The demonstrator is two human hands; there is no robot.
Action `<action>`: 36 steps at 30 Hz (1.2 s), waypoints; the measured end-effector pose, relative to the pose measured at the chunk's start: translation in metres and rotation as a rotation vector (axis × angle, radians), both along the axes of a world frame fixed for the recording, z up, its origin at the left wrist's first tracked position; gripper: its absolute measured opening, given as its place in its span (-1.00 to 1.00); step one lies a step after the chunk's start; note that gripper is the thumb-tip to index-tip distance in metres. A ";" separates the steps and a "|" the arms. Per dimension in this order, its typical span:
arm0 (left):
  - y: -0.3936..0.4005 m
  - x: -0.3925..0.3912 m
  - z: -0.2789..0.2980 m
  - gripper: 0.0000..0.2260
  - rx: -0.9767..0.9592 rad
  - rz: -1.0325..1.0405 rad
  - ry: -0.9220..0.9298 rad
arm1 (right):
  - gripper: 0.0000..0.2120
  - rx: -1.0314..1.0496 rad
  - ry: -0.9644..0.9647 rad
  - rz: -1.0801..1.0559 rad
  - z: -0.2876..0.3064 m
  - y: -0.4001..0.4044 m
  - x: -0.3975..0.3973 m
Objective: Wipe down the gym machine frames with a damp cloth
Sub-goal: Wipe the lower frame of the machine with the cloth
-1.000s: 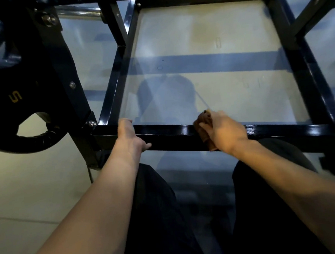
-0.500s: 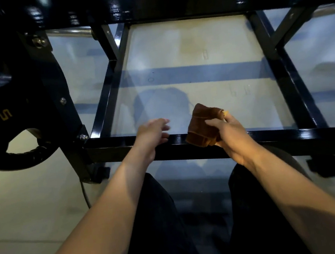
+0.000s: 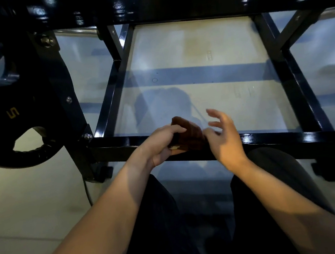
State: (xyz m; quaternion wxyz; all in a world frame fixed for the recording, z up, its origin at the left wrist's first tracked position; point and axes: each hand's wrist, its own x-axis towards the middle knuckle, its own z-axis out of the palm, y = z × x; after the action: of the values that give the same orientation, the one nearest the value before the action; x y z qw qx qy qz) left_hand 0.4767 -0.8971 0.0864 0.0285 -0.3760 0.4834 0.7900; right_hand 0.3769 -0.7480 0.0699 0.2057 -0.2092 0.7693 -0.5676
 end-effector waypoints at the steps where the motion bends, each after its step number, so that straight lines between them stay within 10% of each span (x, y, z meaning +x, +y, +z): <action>1: 0.000 0.000 -0.001 -0.83 0.012 0.001 -0.003 | -0.62 0.035 -0.064 0.006 0.002 -0.005 -0.006; 5: -0.003 -0.001 -0.009 -0.76 0.031 -0.019 0.028 | -0.55 0.082 -0.375 0.169 0.003 -0.018 -0.018; 20: 0.030 -0.047 -0.034 -0.76 -0.895 -0.280 -0.235 | -0.58 0.438 0.240 0.102 -0.041 -0.002 -0.028; 27: -0.014 -0.007 -0.039 -0.07 -1.186 -0.835 -0.596 | -0.62 0.913 0.536 0.092 -0.057 0.006 -0.050; 36: -0.032 0.004 -0.069 -0.49 -1.375 -0.700 -0.646 | -0.69 0.741 0.619 0.137 -0.069 -0.079 0.018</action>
State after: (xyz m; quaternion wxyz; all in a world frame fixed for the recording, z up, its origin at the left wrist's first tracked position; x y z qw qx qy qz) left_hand 0.4810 -0.9294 0.0169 0.1738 -0.3458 0.9145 0.1179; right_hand 0.3950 -0.8267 0.0013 0.0646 -0.3312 0.9290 -0.1519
